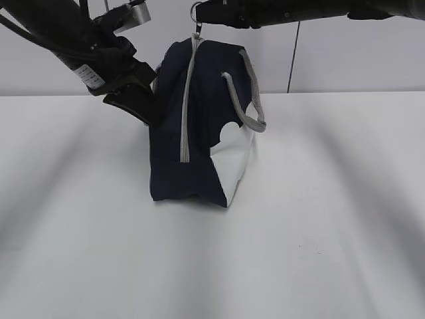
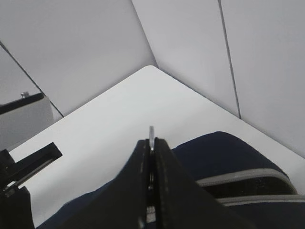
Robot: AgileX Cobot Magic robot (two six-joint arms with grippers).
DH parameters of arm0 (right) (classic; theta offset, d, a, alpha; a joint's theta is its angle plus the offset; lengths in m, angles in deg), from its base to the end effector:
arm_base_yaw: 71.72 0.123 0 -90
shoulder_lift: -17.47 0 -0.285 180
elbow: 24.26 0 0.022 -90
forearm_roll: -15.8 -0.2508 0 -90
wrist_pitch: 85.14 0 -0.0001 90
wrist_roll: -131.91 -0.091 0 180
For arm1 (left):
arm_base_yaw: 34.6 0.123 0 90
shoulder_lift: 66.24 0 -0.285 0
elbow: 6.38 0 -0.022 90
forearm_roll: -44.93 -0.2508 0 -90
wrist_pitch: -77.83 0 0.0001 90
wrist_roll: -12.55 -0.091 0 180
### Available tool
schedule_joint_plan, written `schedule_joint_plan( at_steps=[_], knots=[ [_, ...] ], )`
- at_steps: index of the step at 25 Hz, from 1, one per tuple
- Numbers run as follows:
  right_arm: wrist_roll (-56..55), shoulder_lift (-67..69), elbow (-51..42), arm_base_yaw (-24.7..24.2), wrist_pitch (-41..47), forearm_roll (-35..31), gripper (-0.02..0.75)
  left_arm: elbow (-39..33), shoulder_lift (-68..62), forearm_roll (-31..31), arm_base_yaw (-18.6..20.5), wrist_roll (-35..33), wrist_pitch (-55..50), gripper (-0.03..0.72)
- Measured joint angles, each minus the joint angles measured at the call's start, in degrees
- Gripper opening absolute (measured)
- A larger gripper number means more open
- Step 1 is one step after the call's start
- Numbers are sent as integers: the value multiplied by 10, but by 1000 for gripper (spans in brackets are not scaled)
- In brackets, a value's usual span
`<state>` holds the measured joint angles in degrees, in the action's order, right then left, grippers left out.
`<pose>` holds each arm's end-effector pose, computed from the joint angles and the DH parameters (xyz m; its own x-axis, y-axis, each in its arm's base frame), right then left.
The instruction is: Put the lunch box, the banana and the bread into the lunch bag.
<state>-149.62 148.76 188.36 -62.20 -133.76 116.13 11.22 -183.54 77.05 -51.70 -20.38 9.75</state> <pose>0.4791 0.1484 0.2999 -0.2855 -0.0942 -0.9537 -0.8161 0.5456 0.1904 0.3720 -0.1614 0.2795 -0.7365 0.5340 -0.4153 0.6717 0.6500 -0.3554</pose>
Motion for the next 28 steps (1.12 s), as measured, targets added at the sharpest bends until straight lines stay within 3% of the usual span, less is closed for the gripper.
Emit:
schedule_joint_plan(
  at_steps=[11, 20, 28],
  knots=[
    [-78, 67, 117, -2, -44, 51, -16, 0, 0, -16, 0, 0, 0, 1],
    [-83, 71, 159, -3, -87, 65, -16, 1, -14, -16, 0, 0, -3, 1],
    [-85, 80, 163, -3, -52, 74, -16, 1, -17, -18, 0, 0, 1, 1]
  ],
)
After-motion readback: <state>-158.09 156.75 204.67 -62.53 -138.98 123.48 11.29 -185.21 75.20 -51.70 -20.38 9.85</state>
